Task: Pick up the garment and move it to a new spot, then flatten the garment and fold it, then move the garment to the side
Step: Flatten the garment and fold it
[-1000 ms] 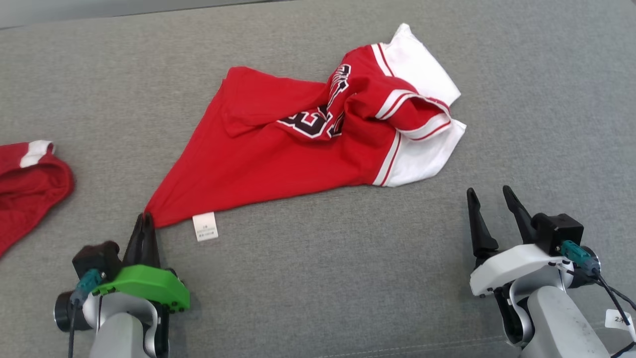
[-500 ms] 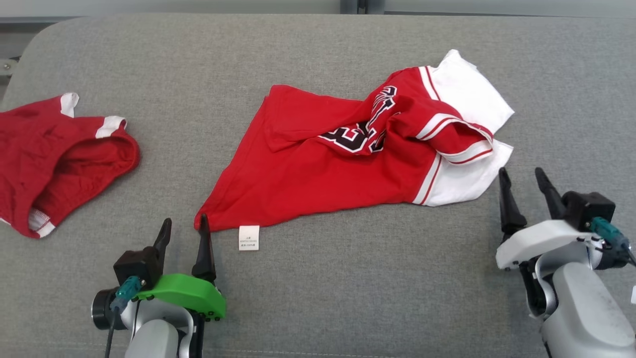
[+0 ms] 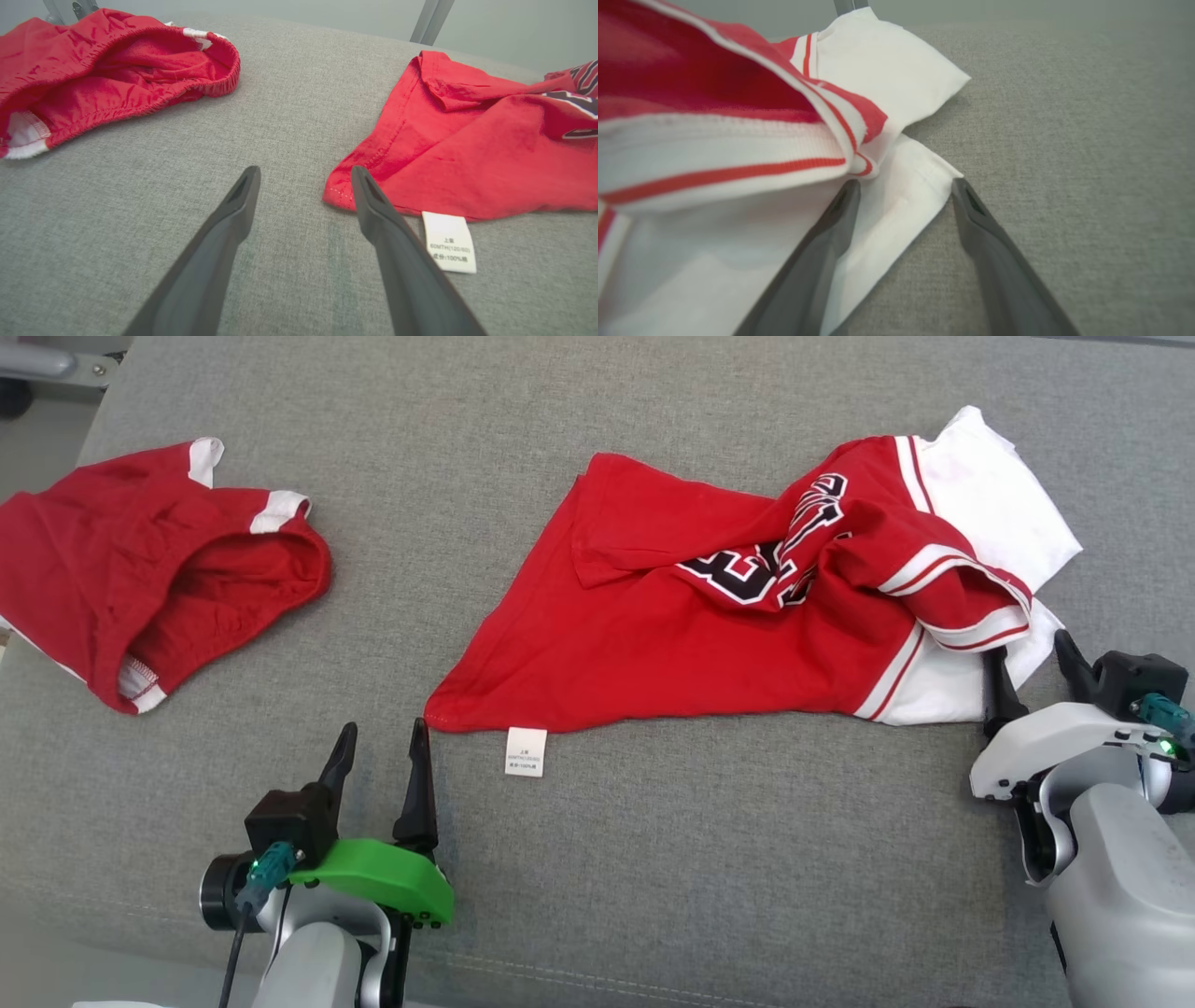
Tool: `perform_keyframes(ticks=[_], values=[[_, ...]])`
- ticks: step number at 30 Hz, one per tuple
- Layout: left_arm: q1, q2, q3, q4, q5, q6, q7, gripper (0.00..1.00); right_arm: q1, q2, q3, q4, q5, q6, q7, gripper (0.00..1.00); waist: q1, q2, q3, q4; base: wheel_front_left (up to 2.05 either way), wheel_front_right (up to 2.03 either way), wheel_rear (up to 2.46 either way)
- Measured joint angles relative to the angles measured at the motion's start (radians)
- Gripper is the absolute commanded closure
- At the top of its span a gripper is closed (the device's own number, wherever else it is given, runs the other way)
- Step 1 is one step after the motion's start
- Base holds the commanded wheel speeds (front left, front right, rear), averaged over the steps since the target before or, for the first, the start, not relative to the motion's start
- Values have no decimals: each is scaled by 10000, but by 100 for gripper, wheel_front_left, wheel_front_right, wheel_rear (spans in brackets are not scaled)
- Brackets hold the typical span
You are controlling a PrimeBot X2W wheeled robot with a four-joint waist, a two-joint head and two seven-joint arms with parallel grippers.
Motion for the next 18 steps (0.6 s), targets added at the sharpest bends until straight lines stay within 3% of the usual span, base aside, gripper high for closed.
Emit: perform_keyframes(ticks=[1, 2, 3, 9, 18], values=[[7, 0, -10, -17, 0, 0, 2, 0, -60, 0, -21, 125, -4, 0, -2, 2, 0, 0, 34, 28, 0, 0, 0], [13, 0, -27, -23, 0, 4, 2, 0, -128, -2, -38, 240, 19, 0, -10, 17, 0, 0, 59, 43, 0, 0, 0], [17, 2, -50, -27, -6, 4, 2, 0, -161, -8, -21, 295, 25, 0, -12, 100, 0, 0, 69, 39, 0, 0, 0], [11, -2, -111, -59, 19, -29, 0, 0, -89, 33, -25, 274, 0, 6, -2, 100, 0, 0, -7, -225, 0, 0, 0], [337, -2, 111, 207, 207, -161, 2, 0, 1884, 573, -472, -1296, 130, 4, 8, 100, 0, 0, -642, -888, 0, 0, 0]])
